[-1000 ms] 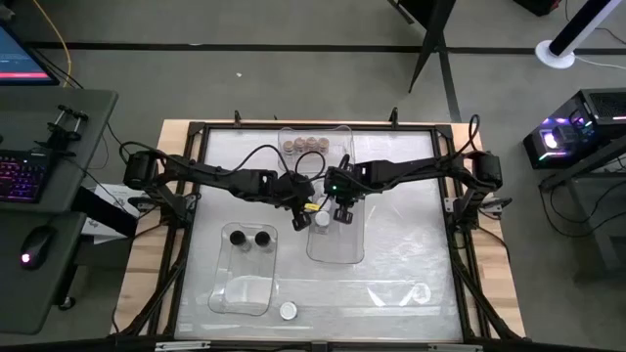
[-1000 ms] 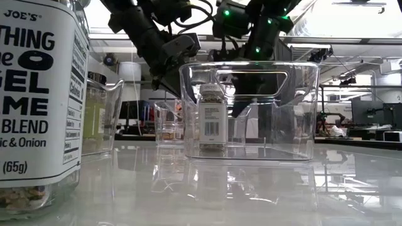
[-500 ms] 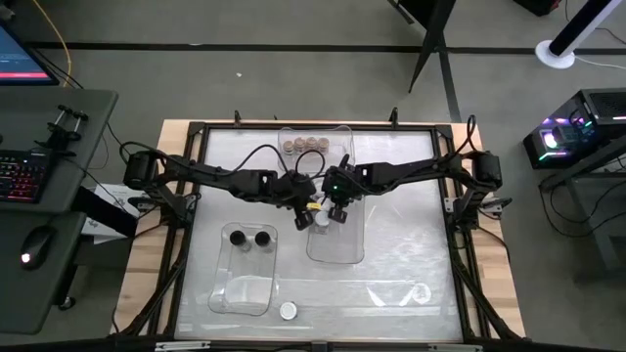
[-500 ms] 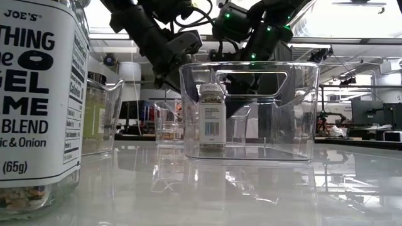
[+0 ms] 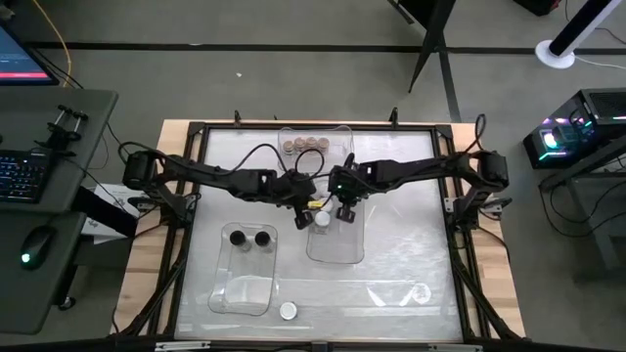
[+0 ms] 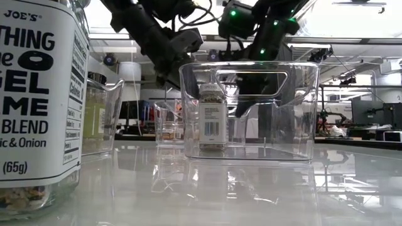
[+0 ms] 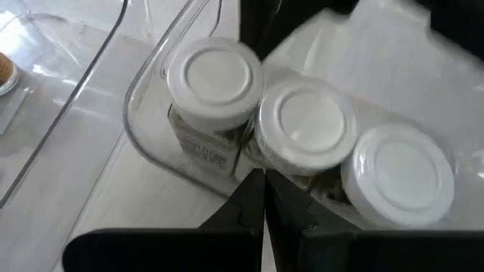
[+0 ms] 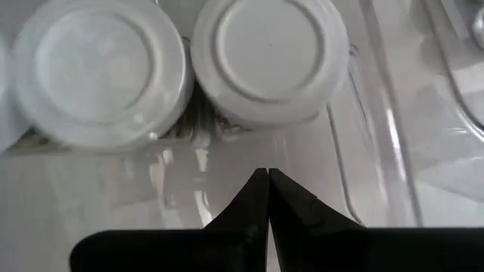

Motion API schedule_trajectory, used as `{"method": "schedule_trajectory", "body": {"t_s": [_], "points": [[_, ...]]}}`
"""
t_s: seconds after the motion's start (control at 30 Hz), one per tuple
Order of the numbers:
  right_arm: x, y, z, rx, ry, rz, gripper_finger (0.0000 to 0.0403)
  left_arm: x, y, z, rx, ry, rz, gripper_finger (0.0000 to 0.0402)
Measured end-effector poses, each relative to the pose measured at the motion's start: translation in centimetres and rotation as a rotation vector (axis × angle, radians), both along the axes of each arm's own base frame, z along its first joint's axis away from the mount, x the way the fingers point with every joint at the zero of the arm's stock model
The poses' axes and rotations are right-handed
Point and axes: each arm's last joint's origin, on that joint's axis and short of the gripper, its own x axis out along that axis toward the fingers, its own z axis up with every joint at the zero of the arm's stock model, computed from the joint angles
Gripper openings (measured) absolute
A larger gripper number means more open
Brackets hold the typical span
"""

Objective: Sort spices by type
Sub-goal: Put the white seasoning bottle into the bottom right transparent bin

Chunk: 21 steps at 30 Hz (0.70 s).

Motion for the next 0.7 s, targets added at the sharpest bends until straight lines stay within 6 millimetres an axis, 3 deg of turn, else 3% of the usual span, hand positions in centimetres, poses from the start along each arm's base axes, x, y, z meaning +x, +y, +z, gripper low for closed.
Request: {"method": "schedule_trajectory", "body": {"t_s": [0.2,0.4,0.57,0.7], "points": [[-1.7,0.2,2.1,-0.001,0.02,0.006,0.0,-2.5,1.0,3.4,0.056,0.007,0.003,0.0],[-4.0,0.7,6.0,0.055,-0.089,-0.089,0.0,-6.5,1.6,6.5,0.103,0.071,0.055,0.0],[-5.8,3.5,10.6,0.21,-0.339,-0.177,0.0,-7.8,-1.1,8.6,0.095,-0.006,-0.105,0.0],[-5.9,6.7,13.8,0.4,-0.616,-0.194,0.0,-7.8,-3.2,8.9,0.171,-0.024,-0.283,0.0]]}}
